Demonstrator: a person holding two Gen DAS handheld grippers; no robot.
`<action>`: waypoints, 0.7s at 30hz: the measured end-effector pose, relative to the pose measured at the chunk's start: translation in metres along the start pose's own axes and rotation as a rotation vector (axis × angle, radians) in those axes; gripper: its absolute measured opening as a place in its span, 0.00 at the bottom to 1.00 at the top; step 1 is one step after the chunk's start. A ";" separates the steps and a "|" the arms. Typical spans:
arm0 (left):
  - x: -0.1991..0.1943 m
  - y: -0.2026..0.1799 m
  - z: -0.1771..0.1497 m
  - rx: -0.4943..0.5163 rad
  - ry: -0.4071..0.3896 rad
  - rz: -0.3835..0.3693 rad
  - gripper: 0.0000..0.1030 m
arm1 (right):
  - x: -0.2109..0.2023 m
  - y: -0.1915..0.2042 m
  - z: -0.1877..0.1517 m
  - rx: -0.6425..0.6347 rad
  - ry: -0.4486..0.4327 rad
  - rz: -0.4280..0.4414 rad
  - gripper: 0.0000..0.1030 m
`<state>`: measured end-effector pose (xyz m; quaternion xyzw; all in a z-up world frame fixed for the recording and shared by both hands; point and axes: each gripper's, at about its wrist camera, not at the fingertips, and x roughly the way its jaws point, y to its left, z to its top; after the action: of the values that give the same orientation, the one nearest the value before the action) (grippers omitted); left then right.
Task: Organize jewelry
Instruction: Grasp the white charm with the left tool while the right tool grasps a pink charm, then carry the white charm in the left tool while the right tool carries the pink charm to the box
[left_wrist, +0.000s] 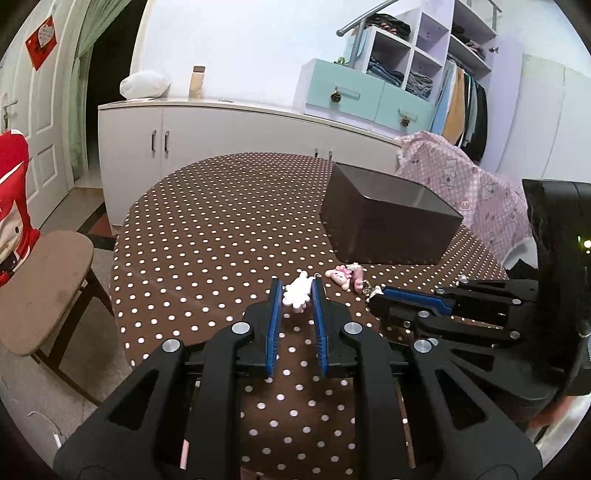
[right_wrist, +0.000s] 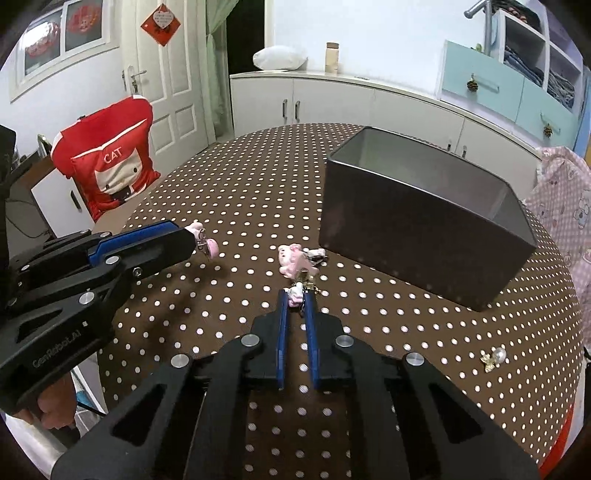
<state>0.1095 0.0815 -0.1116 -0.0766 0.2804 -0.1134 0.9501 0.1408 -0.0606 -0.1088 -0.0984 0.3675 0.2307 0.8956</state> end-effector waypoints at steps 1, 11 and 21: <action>0.000 -0.001 0.000 0.001 -0.001 -0.002 0.16 | -0.002 -0.003 -0.001 0.009 -0.003 0.003 0.07; 0.002 -0.023 0.003 0.031 -0.008 -0.035 0.16 | -0.023 -0.024 -0.006 0.086 -0.043 -0.002 0.07; 0.005 -0.052 0.011 0.087 -0.023 -0.059 0.16 | -0.047 -0.051 -0.011 0.158 -0.102 -0.036 0.07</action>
<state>0.1104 0.0308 -0.0943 -0.0449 0.2620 -0.1528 0.9518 0.1296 -0.1249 -0.0829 -0.0224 0.3367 0.1896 0.9221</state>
